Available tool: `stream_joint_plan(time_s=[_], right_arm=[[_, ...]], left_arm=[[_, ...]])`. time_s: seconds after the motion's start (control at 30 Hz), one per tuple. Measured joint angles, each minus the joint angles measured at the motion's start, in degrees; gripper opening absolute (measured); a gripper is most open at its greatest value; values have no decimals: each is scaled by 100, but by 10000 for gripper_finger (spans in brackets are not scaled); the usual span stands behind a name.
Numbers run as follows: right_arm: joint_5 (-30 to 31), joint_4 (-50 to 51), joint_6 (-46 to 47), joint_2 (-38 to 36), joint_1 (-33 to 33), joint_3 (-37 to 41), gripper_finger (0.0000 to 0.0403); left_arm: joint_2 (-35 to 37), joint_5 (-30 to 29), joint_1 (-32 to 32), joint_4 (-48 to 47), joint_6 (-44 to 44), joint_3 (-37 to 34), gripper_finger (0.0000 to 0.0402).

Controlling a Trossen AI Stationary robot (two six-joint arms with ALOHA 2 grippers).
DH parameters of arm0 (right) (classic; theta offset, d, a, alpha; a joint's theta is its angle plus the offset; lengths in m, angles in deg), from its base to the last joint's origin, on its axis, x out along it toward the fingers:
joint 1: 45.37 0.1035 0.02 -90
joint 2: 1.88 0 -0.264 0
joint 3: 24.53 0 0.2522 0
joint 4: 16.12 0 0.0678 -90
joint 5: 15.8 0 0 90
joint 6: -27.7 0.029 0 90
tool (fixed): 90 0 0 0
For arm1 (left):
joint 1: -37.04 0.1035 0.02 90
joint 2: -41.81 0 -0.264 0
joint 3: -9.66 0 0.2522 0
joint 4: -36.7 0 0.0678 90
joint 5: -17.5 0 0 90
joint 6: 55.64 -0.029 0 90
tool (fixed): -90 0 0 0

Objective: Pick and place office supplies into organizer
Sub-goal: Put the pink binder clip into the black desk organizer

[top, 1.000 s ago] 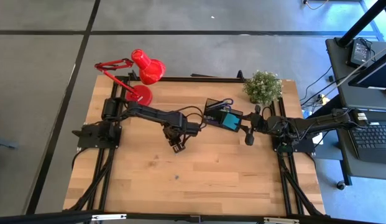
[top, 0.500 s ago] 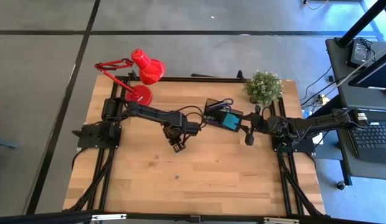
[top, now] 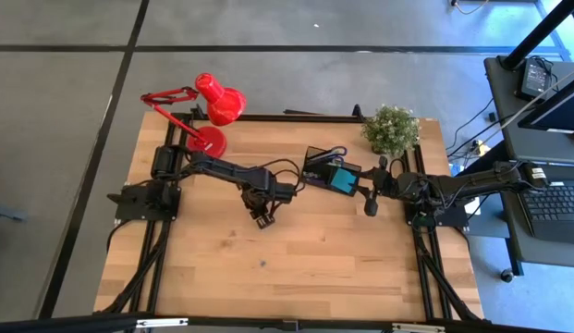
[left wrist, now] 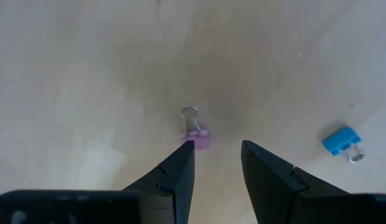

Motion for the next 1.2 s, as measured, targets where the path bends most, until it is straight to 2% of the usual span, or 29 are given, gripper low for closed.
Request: stream_joint_plan(time_s=[1.2], right_arm=[[-1, -2, -2, 0, 2, 0, 162]], left_arm=[[-4, -328, 44, 17, 284, -83, 125]])
